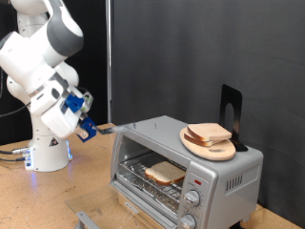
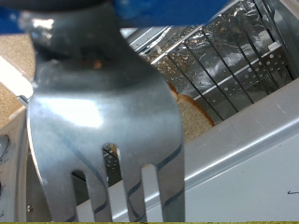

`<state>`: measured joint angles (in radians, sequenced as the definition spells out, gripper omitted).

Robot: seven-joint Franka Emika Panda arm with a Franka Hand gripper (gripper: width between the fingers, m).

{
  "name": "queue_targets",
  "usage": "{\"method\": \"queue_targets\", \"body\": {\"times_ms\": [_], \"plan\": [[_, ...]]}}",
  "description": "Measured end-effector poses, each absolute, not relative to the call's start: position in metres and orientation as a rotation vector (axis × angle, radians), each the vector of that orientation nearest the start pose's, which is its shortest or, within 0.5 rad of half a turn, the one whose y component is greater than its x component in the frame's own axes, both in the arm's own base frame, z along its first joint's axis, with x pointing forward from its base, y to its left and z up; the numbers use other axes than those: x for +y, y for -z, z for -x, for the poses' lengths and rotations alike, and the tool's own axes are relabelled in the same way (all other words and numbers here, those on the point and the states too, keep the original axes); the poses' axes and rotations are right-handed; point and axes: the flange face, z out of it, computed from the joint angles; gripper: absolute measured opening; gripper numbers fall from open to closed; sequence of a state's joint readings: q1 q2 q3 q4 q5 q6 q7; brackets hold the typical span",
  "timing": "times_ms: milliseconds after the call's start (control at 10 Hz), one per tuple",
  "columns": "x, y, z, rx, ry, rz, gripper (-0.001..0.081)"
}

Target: Make a piece of toast with the oven

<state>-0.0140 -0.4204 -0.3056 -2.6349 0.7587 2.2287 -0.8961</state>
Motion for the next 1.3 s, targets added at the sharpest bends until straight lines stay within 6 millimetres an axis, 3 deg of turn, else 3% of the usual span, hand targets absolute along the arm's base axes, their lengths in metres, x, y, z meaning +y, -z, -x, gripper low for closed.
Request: {"method": "queue_targets", "body": {"times_ms": [300, 900, 1300], "plan": [[-0.091, -0.383, -0.388, -0.135, 0.482, 2.456, 0.045], [0.01, -0.405, -0.402, -0.248, 0.444, 2.444, 0.045], [0.08, -0.422, -0.401, -0.284, 0.434, 2.469, 0.045]]}}
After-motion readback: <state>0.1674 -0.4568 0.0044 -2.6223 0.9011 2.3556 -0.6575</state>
